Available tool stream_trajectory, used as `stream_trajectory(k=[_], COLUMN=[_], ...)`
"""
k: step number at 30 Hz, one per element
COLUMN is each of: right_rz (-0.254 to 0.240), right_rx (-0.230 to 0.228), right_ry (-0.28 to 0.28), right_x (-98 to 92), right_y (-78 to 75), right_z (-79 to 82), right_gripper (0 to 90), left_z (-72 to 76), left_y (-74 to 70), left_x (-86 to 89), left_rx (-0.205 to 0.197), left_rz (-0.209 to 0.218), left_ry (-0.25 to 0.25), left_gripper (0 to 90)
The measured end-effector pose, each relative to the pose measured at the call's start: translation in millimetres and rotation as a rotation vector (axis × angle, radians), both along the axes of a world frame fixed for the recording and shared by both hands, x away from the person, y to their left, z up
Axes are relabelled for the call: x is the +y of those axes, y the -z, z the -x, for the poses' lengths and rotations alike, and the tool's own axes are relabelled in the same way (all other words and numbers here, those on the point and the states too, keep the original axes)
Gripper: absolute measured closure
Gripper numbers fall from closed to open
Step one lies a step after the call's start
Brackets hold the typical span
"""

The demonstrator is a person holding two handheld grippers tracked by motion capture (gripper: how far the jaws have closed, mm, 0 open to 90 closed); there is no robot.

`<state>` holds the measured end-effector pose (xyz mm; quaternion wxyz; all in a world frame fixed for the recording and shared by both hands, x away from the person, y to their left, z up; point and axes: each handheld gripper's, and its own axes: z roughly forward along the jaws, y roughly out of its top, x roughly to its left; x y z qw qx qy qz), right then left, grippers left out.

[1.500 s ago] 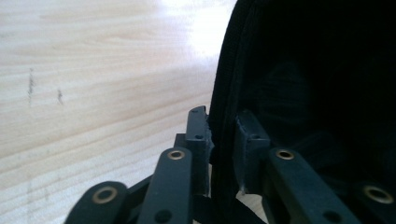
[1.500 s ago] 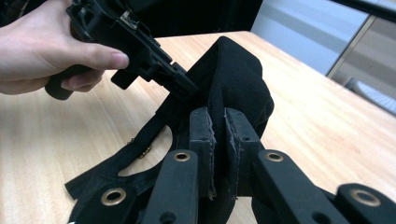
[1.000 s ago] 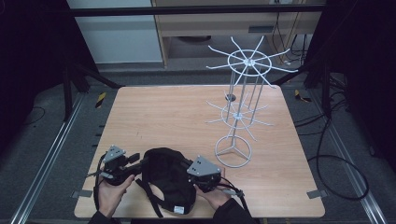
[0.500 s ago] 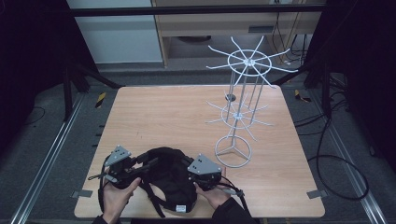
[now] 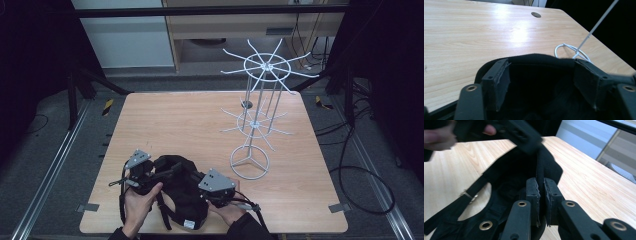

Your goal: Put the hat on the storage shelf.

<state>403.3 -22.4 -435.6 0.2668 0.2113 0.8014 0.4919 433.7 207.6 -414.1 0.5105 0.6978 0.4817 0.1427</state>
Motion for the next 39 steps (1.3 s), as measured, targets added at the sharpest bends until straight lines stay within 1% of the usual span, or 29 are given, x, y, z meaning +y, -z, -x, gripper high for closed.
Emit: stream_trajectory(k=[2,4,6,7,11,15,16,18,19,20,21,23,28,29,33,35,39], right_rz=[0.004,-0.005,-0.004,-0.004,0.005,0.014,0.015,0.015,0.014,0.014,0.012,0.014,0.019,0.017,0.012,0.007,-0.021], right_rx=[0.000,0.007,0.011,0.010,0.000,-0.001,0.001,0.005,0.010,0.011,0.018,0.021,0.025,0.024,0.025,0.028,0.046], right_ry=[0.000,-0.001,-0.004,-0.012,-0.041,-0.067,-0.072,-0.077,-0.078,-0.078,-0.079,-0.078,-0.078,-0.081,-0.087,-0.089,-0.108], right_x=[0.7,-1.8,-3.1,-3.2,0.7,4.8,5.3,5.2,5.0,4.7,4.7,5.1,8.5,8.7,9.4,9.4,8.0], right_y=[0.5,1.2,2.0,2.3,1.3,2.3,2.8,3.4,3.5,3.5,3.8,4.1,5.2,5.2,4.5,4.5,1.7], right_z=[0.2,-1.0,-1.4,-0.9,2.1,4.2,4.4,4.4,4.2,4.0,3.7,3.4,3.6,3.6,4.3,4.3,5.4], right_gripper=[83.6,83.6,83.6,83.6,83.5,83.5,83.5,83.5,83.4,83.4,83.2,83.0,82.0,81.7,80.2,78.7,73.5], left_z=[-2.6,-4.3,-5.4,-5.4,-5.4,-8.3,-8.6,-9.3,-9.7,-11.0,-11.6,-12.5,-12.4,-12.5,-12.9,-12.9,-13.2], left_y=[-1.0,-1.4,-2.1,-3.2,-4.8,-0.3,0.6,2.1,2.5,2.9,3.0,3.4,3.8,4.0,5.1,5.2,4.6], left_x=[-1.8,-3.6,-4.8,-5.5,-9.7,-13.8,-14.7,-14.7,-14.3,-12.9,-12.4,-11.9,-16.3,-16.9,-19.3,-20.9,-23.2], left_rx=[0.004,0.004,0.011,0.007,-0.012,-0.002,0.000,0.003,0.008,0.023,0.032,0.043,0.043,0.046,0.049,0.046,0.045], left_rz=[0.018,0.031,0.055,0.057,0.014,-0.004,-0.013,-0.019,-0.015,-0.004,0.003,0.010,-0.003,0.002,0.007,0.001,0.012], left_ry=[-0.005,-0.008,-0.002,-0.002,-0.019,-0.032,-0.033,-0.036,-0.037,-0.036,-0.031,-0.027,-0.013,-0.010,0.004,0.009,0.024], left_gripper=[28.0,27.9,27.0,26.4,26.3,29.0,30.5,35.2,38.3,40.4,45.2,50.5,65.8,68.1,76.1,78.7,82.1])
